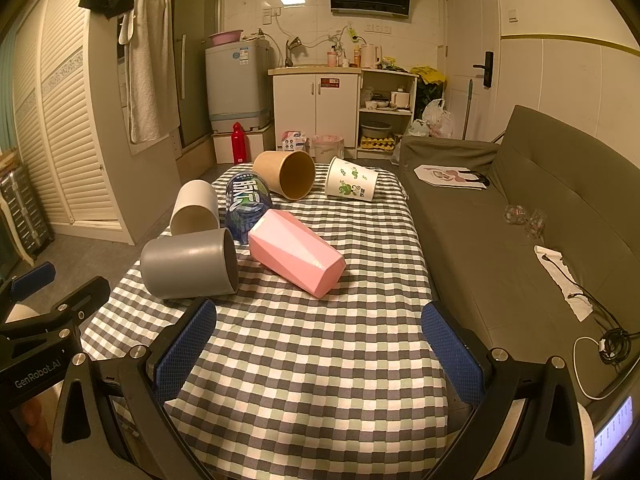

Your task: Flip cup upside down

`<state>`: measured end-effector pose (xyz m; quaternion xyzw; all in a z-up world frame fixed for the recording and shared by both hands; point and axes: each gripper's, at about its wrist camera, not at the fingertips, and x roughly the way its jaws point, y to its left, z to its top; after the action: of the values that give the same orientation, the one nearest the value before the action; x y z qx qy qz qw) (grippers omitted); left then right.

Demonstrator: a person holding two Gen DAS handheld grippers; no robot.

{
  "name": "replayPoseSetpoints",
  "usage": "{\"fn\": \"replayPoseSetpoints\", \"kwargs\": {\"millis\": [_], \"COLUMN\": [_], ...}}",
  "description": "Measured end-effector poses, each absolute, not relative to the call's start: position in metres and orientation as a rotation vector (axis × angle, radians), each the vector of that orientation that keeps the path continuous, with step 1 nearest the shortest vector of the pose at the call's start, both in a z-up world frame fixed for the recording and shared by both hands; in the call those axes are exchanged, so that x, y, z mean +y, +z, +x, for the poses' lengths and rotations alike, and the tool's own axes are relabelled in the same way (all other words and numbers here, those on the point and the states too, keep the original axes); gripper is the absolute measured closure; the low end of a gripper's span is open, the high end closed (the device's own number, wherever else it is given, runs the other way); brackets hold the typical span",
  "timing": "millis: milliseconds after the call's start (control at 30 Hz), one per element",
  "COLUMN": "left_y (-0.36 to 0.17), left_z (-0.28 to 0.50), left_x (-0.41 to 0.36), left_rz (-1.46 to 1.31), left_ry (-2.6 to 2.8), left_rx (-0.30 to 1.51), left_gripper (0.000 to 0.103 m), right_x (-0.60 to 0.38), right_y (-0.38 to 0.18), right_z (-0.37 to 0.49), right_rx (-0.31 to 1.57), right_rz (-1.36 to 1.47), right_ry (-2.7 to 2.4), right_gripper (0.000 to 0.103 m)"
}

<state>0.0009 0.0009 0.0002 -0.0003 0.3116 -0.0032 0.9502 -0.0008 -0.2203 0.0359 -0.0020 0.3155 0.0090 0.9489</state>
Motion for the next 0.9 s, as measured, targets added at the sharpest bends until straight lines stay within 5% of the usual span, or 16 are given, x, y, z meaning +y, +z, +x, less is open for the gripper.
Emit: {"fn": "replayPoseSetpoints", "kwargs": {"millis": [900], "left_y": [0.0], "left_z": [0.0007], "left_x": [0.0004], "left_rz": [0.002], "left_ry": [-0.007], "left_rx": [0.632], "left_gripper": [0.011], "right_x": [-0.2173], "right_y": [0.0372], "right_z": [-0.0015], "right_rx": [0.647], "right_rz": [-0.009], "right_ry": [0.019], "right_gripper": [0.0]}}
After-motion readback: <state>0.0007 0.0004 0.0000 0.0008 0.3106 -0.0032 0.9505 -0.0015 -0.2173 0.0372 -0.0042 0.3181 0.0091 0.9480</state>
